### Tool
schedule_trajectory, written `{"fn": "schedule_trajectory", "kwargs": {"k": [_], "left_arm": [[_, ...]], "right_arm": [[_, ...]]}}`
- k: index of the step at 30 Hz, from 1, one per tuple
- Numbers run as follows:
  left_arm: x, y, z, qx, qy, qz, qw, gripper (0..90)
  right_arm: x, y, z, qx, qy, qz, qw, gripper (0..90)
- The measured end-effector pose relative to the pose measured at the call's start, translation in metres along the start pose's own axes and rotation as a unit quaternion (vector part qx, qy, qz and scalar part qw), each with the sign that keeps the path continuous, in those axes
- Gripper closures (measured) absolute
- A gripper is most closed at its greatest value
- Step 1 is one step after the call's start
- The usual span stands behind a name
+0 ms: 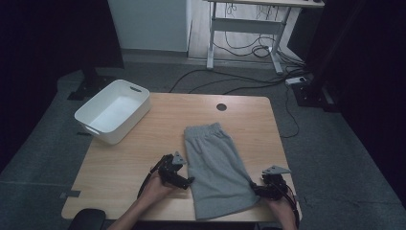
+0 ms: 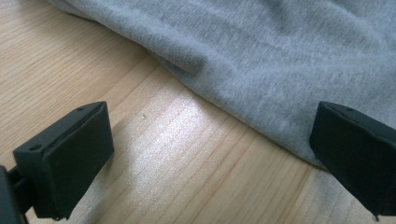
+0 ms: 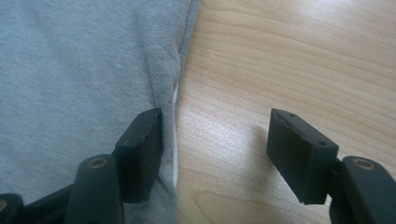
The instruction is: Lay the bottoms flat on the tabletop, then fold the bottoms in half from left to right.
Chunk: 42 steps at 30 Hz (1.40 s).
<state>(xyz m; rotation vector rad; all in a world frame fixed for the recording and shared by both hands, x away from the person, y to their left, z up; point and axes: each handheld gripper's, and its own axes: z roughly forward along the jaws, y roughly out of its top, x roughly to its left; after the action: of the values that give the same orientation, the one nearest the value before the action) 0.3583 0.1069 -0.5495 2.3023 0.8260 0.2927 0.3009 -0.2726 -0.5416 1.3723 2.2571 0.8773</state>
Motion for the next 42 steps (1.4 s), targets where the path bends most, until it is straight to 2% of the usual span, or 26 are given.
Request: {"fn": "schedule_trajectory", "kwargs": {"k": [7,14,25,30,33,36,39,42], "left_arm": [[0.007,-0.003,-0.004,0.007,0.005,-0.006,0.9999,0.0],[0.017,-0.008,-0.011,0.014,0.014,-0.017,0.9997,0.0],[0.037,-0.016,-0.022,0.028,0.035,-0.035,0.9984,0.0],[0.044,-0.021,-0.027,0.028,0.049,-0.044,0.9974,0.0],[0.045,-0.022,-0.027,0.027,0.043,-0.052,0.9974,0.0],[0.046,-0.021,-0.028,0.028,0.038,-0.049,0.9977,0.3],[0.041,-0.018,-0.033,0.024,0.038,-0.032,0.9985,4.0],[0.031,-0.015,-0.042,0.005,0.017,-0.023,0.9996,4.1]], "right_arm": [[0.009,0.001,0.001,0.001,0.008,-0.005,1.0000,37.4],[0.029,0.005,0.005,0.004,0.024,-0.025,0.9994,37.0],[0.066,0.012,0.013,0.001,0.039,-0.049,0.9980,34.0],[0.086,0.016,0.015,0.003,0.044,-0.077,0.9961,32.7],[0.088,0.018,0.016,0.005,0.041,-0.083,0.9957,30.7],[0.087,0.019,0.016,0.008,0.042,-0.083,0.9957,30.1],[0.085,0.021,0.013,0.007,0.043,-0.084,0.9955,28.4],[0.082,0.023,0.007,-0.009,0.052,-0.074,0.9959,28.4]]}}
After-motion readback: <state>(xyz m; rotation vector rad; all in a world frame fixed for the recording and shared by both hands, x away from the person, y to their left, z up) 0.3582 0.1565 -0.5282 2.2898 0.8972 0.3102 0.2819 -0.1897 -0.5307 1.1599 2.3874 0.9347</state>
